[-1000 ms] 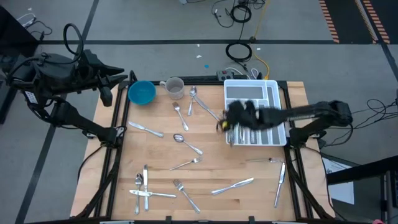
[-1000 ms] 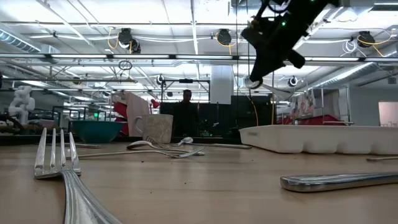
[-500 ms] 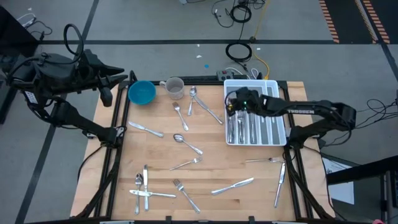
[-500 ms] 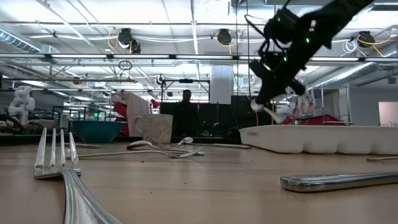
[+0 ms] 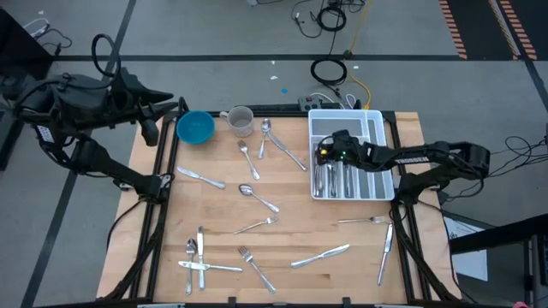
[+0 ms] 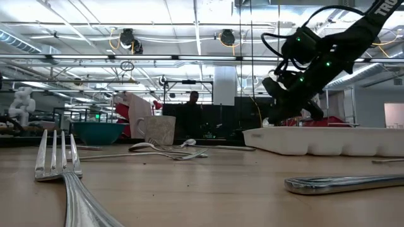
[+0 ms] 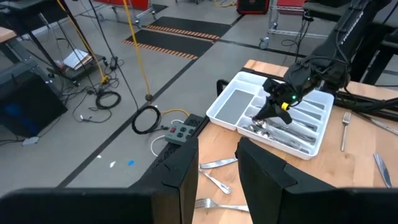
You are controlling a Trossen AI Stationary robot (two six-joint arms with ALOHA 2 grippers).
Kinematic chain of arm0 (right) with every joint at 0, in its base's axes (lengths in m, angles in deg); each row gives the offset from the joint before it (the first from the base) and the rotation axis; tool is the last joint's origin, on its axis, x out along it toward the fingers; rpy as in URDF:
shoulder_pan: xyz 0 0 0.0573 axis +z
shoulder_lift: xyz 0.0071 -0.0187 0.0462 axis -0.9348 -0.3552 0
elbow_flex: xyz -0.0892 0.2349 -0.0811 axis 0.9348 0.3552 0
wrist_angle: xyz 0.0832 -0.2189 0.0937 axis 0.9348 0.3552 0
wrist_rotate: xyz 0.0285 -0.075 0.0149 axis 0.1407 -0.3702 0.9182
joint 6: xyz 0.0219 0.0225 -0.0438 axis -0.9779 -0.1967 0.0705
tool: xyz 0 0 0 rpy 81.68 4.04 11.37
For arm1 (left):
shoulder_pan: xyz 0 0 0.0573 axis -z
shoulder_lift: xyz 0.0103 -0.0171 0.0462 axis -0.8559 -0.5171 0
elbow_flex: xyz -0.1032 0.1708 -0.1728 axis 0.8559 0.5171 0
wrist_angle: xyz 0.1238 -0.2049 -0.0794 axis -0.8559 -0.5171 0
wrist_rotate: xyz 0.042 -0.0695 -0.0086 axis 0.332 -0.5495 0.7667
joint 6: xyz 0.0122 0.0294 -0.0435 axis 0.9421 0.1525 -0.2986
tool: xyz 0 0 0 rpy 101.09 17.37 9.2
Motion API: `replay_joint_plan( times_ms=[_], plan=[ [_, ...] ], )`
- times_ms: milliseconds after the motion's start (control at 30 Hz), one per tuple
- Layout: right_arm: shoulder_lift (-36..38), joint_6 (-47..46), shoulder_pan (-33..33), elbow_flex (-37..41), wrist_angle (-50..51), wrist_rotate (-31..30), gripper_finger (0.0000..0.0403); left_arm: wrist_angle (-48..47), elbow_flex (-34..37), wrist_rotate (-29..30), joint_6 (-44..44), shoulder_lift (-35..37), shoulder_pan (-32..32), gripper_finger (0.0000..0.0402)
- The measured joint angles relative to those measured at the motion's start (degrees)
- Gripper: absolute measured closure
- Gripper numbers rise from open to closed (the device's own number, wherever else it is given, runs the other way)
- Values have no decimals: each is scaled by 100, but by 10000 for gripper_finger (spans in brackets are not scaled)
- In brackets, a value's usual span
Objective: Sort silverware
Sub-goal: Put the spoon in the silverware tray, then put the table knife in the silverware tray
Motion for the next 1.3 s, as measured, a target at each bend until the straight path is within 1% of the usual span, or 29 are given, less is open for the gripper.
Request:
replay_joint_plan(
  times_ms=[133, 300, 400, 500, 600, 733, 867, 967, 1100, 1167, 1233, 1300],
  plan=[
    [-168, 0, 0, 57, -99, 29, 403, 0, 0, 0, 1, -41, 0, 285],
    [-662, -125, 2, 52, -463, 411, 403, 0, 0, 0, 1, -96, 0, 285],
    [-958, -327, 2, 40, -732, 415, 403, 0, 0, 0, -2, -128, 1, 285],
    [-1031, -377, 4, 42, -879, 387, 395, 0, 0, 0, -4, -136, 1, 285],
    [-925, -378, 8, 51, -829, 358, 372, 0, 0, 0, -4, -151, -1, 285],
    [-678, -321, -40, 57, -638, 205, 323, 1, 0, -2, -4, -157, 1, 285],
    [-484, -75, -35, 60, -482, 186, 277, 0, 0, -2, -1, -156, -1, 285],
    [-278, 74, -37, 62, -441, 186, 251, 0, 0, -2, 0, -157, 0, 285],
    [93, 207, -37, 29, -439, 172, 229, 0, 0, -2, 1, -156, 0, 285],
    [296, 218, -37, -103, -435, 258, 222, 0, 0, -2, -2, -157, -1, 285],
    [424, 324, -37, -396, -450, 316, 219, 0, 0, -2, -6, -155, -1, 285],
    [427, 587, -44, -848, -310, 503, 218, 0, 0, -2, -4, -155, -1, 285]
  ],
)
